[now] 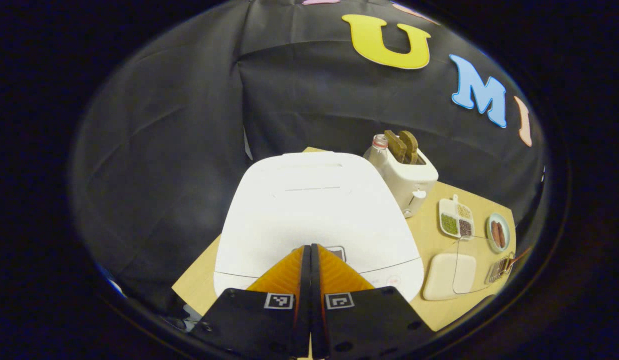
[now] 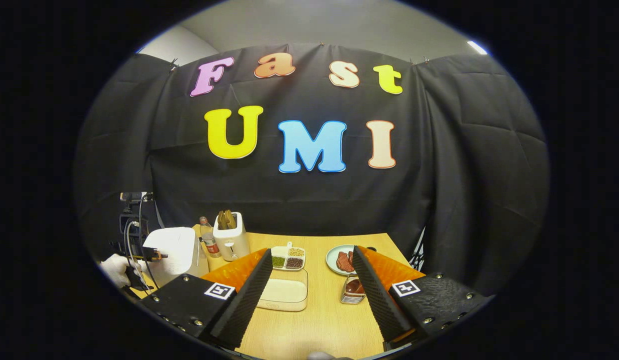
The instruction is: Close the left gripper, press the button to open the rice cooker; take a wooden spoon from the chopstick holder with the right hand, scoop a spoonful of rice and pour it into the rice cooker, then put the wooden spoon back into the chopstick holder.
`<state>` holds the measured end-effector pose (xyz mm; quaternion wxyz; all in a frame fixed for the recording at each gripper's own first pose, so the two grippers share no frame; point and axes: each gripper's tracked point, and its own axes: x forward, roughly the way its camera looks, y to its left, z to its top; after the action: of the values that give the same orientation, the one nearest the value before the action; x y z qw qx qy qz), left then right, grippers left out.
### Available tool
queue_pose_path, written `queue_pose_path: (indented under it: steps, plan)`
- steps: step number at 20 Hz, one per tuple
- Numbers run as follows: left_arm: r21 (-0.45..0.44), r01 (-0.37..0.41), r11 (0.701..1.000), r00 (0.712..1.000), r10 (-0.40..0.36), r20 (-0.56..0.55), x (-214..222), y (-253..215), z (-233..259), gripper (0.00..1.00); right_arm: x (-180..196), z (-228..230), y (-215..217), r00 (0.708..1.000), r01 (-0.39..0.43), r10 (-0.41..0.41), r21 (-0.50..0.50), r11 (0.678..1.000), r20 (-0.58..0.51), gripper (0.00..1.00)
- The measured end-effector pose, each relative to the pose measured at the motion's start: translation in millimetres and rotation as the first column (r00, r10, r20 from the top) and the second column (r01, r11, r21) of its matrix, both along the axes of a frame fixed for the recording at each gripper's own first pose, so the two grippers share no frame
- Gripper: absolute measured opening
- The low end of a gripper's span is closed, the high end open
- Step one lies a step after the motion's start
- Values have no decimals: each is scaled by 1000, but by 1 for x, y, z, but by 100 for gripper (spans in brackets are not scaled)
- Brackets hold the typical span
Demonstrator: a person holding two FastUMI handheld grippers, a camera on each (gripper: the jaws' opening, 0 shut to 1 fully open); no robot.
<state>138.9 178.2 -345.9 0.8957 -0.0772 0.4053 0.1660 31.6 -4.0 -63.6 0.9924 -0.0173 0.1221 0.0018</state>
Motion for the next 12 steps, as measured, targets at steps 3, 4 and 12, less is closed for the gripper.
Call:
queue_pose_path:
  steps: [3, 4, 12]
  plan:
    - [-18, 15, 1000, 1000, -16, -9, -2, -1, 0, 10, -2, -4, 5, 1000, -9, 9, 19, 1000, -15, 98]
    - [-25, 12, 1000, 1000, -12, -2, -1, -1, 1, 10, -4, -6, 5, 1000, -11, 12, 23, 1000, -16, 99]
    - [34, 39, 999, 999, -39, -3, -3, -2, 3, 9, -12, -11, 9, 999, -21, 22, 38, 999, -30, 98]
